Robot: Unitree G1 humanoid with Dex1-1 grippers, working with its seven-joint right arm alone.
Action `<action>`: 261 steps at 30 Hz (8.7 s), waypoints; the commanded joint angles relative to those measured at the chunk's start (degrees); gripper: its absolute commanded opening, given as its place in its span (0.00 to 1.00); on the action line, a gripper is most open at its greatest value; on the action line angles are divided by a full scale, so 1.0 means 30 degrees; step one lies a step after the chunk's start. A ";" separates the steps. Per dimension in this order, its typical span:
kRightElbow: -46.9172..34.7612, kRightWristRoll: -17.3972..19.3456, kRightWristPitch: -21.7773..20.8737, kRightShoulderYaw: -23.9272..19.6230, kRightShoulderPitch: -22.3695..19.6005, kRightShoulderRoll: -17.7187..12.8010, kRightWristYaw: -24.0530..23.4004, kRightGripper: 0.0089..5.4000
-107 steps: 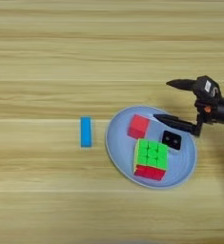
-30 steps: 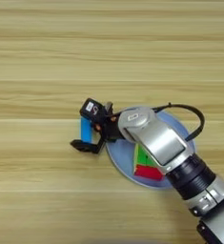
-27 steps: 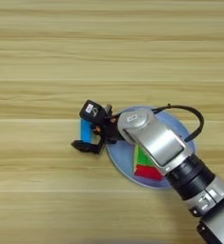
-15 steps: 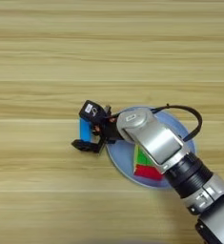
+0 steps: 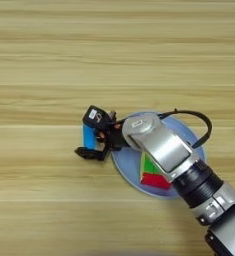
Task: Move the objects on the table
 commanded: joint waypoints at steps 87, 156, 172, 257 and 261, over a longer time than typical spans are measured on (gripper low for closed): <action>-0.3761 0.4533 -0.3921 -1.0010 0.3930 -0.9601 0.4709 0.83; -0.6423 0.9895 -0.5885 -1.4217 0.2333 -0.9304 0.6882 0.99; -0.5391 0.9668 -1.2099 -1.3397 0.6785 -0.9892 1.3307 0.99; -0.5579 0.5617 -1.2707 -0.7635 0.4159 -0.7705 0.8495 0.62; -0.5649 0.5061 -1.1173 -0.6390 0.3316 -0.6392 0.7403 0.62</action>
